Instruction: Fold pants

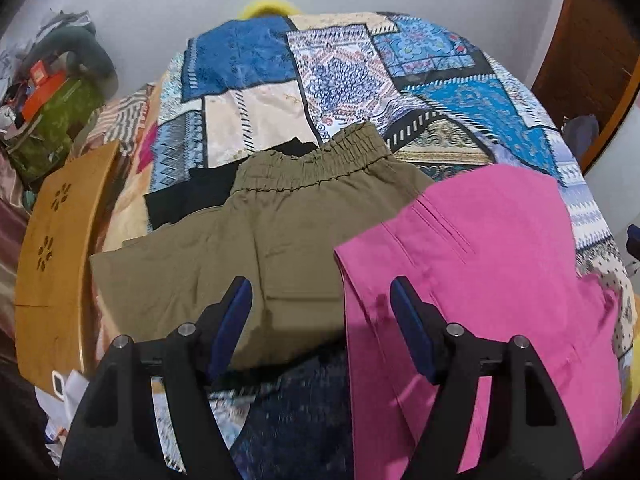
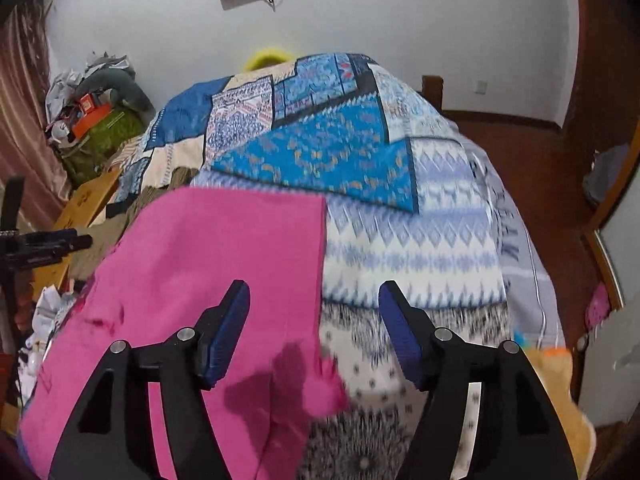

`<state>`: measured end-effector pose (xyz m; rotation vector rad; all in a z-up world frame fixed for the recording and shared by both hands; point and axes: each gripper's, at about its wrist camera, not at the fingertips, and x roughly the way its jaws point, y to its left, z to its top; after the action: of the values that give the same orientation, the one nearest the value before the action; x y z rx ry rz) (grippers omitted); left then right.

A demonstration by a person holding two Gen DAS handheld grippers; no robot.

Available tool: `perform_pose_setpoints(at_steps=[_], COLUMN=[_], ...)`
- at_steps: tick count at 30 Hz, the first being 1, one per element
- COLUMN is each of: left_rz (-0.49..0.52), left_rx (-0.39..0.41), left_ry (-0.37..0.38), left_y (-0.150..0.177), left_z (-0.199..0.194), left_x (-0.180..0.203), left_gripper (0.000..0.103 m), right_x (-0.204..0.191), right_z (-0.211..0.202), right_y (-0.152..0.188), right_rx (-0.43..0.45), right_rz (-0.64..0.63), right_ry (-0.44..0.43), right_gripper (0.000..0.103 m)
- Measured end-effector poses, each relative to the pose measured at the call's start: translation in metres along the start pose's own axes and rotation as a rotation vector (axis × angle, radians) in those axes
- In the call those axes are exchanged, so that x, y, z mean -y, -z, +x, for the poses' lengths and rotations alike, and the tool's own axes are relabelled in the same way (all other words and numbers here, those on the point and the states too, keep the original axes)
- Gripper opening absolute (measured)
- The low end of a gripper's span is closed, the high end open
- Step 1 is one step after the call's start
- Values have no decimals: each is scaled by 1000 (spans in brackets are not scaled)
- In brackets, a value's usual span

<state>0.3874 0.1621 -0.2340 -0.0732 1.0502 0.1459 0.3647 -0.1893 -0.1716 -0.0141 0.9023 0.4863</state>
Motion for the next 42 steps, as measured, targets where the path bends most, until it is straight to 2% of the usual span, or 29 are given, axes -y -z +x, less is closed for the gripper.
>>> perform_pose_setpoints(at_steps=[8, 14, 15, 18, 20, 22, 25, 27, 29, 31, 36, 42], left_rz=[-23, -43, -53, -87, -94, -77, -53, -31, -19, -17, 45, 74], left_rx=[-109, -116, -122, -143, -146, -135, -107, -91, -81, -81, 18, 143], left_ry=[65, 124, 139, 221, 243, 240, 199, 168, 139, 138, 62, 71], left_y=[-8, -10, -11, -13, -14, -14, -13, -13, -14, -15, -21, -37], left_z=[57, 69, 71, 75, 76, 75, 70, 69, 67, 62, 20, -49], left_x=[-1, -4, -5, -9, -8, -1, 8, 12, 14, 14, 19, 24], left_gripper=[71, 70, 68, 51, 39, 30, 22, 17, 11, 2, 2, 2], right_x=[7, 12, 13, 14, 15, 14, 8, 3, -1, -2, -6, -16], right_z=[59, 94, 101, 113, 122, 128, 130, 130, 129, 129, 99, 33], right_y=[-26, -39, -42, -47, -50, -51, -53, -52, -52, -55, -67, -87], right_rx=[-77, -120, -125, -132, -140, -138, -123, -128, -136, -141, -41, 112], right_rz=[-5, -17, -18, -16, 0, 6, -20, -49, -71, -77, -94, -122], right_ry=[-15, -28, -27, -36, -52, -62, -79, -66, -56, -47, 9, 47], right_gripper=[63, 63, 63, 63, 63, 59, 43, 30, 5, 4, 3, 2])
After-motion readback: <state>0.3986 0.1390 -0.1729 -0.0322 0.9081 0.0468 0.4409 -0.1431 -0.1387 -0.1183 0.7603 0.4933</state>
